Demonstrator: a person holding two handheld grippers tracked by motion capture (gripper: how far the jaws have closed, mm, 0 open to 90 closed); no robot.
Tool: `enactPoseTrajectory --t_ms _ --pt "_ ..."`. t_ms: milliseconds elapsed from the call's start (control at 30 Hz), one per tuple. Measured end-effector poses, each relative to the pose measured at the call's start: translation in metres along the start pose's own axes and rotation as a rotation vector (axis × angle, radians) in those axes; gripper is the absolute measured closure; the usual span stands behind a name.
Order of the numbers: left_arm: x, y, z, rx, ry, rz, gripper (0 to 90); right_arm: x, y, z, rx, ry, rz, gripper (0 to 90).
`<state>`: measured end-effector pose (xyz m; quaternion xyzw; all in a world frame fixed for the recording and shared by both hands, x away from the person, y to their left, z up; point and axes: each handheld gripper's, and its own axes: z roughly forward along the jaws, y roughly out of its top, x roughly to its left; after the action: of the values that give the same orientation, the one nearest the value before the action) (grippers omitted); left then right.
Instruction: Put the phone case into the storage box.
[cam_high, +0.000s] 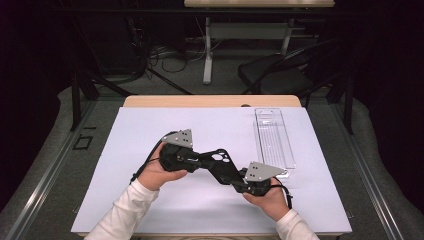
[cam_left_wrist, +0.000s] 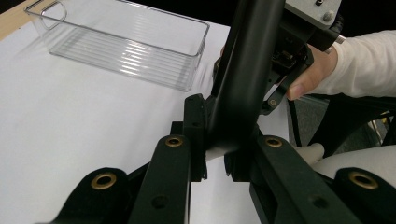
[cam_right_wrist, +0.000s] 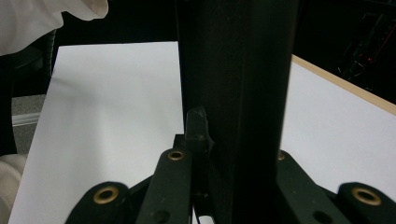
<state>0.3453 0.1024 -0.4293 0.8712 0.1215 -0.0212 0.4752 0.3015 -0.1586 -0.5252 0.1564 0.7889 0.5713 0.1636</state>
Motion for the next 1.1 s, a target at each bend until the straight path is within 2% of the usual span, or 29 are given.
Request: enactPoseTrajectory --t_ms 333,600,700,1100 --pt "0.002 -0.001 0.0 0.002 0.004 -0.009 81.5 -0.001 0.0 0.0 0.001 -0.022 -0.002 74.7" --pt "0.006 -0.003 0.002 0.011 0.012 -0.029 81.5 -0.002 -0.001 0.001 0.014 -0.044 -0.001 62.7" --pt "0.008 -0.005 0.002 0.014 0.015 -0.049 81.5 -0.002 -0.002 0.001 0.022 -0.059 -0.001 57.7" --pt "0.015 -0.009 0.001 0.022 0.025 -0.129 81.5 -0.004 -0.001 -0.002 0.014 -0.098 0.006 51.2"
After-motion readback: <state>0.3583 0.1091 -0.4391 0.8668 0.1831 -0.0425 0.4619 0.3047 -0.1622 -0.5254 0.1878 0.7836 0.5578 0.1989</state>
